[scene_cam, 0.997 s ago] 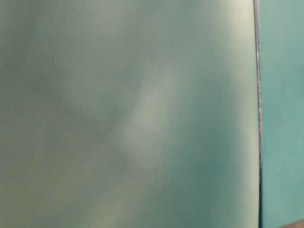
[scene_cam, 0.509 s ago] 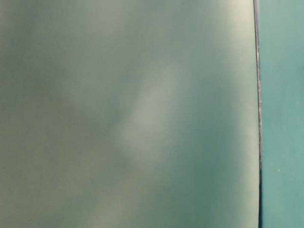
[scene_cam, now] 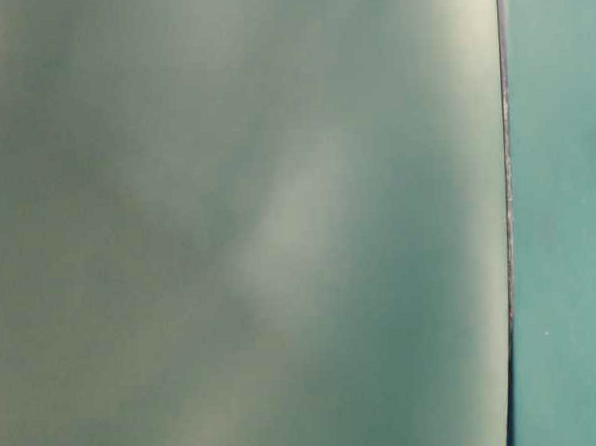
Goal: Move the cup forward with left arm.
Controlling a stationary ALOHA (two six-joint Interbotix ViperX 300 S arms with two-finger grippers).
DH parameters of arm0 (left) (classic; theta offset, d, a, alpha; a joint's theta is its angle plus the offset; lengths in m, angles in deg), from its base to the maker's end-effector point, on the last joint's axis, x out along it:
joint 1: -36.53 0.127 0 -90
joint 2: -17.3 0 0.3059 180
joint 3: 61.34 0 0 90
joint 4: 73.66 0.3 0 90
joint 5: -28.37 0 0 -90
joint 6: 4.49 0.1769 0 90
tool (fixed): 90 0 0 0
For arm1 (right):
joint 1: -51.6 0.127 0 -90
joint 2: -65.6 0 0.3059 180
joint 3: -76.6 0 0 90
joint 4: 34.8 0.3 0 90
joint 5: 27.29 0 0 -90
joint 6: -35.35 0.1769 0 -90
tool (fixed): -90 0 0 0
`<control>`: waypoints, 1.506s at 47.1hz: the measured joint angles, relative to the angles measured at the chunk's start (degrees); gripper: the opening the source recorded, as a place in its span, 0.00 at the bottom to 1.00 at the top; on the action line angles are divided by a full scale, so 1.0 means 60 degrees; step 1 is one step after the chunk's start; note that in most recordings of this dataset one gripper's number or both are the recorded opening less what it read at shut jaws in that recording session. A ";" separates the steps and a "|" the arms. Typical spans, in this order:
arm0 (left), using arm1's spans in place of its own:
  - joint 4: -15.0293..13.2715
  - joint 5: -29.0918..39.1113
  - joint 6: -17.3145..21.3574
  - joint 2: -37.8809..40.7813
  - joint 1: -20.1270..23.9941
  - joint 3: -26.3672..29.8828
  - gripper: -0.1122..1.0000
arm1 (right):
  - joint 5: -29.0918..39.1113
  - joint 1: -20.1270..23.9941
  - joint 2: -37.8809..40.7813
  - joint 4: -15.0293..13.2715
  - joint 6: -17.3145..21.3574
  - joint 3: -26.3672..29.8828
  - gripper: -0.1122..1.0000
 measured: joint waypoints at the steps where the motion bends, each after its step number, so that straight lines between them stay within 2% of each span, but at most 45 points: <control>1: -0.0015 0.0029 -0.0029 0.0015 -0.0029 0.0029 0.69 | 0.0000 0.0000 0.0000 0.0000 0.0000 0.0000 0.10; 21: -0.0015 0.0352 0.0015 0.0059 -0.0161 0.0161 0.69 | 0.0000 0.0000 0.0000 0.0000 0.0000 0.0000 0.10; 71: -0.0029 0.0352 -0.0015 0.0059 -0.0176 0.0161 0.69 | 0.0000 -0.0015 0.0000 0.0015 0.0000 0.0015 0.10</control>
